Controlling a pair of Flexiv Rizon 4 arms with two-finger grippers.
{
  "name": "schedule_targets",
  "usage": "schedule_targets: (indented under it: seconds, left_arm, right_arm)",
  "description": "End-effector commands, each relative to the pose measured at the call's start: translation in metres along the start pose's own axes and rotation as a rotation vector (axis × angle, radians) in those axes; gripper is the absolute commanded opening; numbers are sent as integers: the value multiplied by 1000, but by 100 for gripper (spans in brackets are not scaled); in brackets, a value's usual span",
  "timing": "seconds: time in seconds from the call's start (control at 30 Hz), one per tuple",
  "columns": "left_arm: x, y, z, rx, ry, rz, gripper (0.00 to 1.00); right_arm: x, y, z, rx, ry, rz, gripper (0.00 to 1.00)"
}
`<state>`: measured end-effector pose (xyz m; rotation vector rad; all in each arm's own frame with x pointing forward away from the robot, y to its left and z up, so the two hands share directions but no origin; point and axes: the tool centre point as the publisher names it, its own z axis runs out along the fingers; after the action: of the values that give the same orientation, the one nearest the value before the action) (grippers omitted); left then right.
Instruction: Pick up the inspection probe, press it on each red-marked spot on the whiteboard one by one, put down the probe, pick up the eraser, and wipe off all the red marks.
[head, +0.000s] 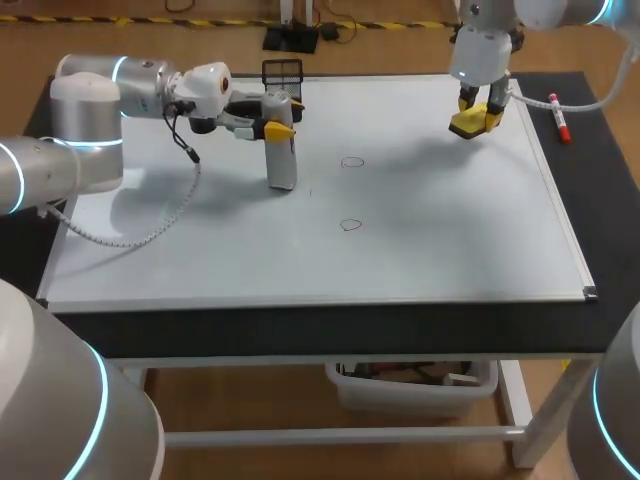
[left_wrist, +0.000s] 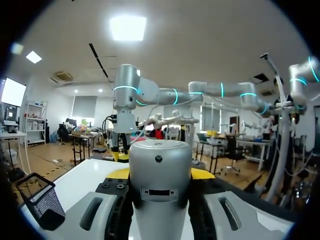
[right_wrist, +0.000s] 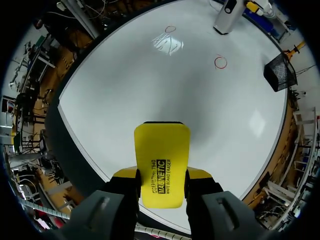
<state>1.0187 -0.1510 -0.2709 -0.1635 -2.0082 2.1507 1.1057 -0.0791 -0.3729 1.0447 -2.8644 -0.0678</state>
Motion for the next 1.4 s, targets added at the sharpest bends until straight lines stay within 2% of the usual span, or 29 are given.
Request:
schedule_targets:
  seconds: [0.03, 0.37, 0.67, 0.83, 1.4]
  left_arm:
    - [-1, -6, -6, -7, -4, 7, 0]
    - [-10, -20, -27, -18, -37, 29, 0]
    - [-20, -34, -55, -34, -99, 64, 0]
    - [-28, -44, -77, -52, -142, 85, 0]
    - [-63, -54, -163, -67, -302, 83, 0]
  right_arm:
    - [-1, -1, -1, 0, 6, -1, 0]
    - [-1, -1, -1, 0, 6, -1, 0]
    - [-1, -1, -1, 0, 6, -1, 0]
    - [-1, -1, -1, 0, 6, -1, 0]
    - [-1, -1, -1, 0, 6, -1, 0]
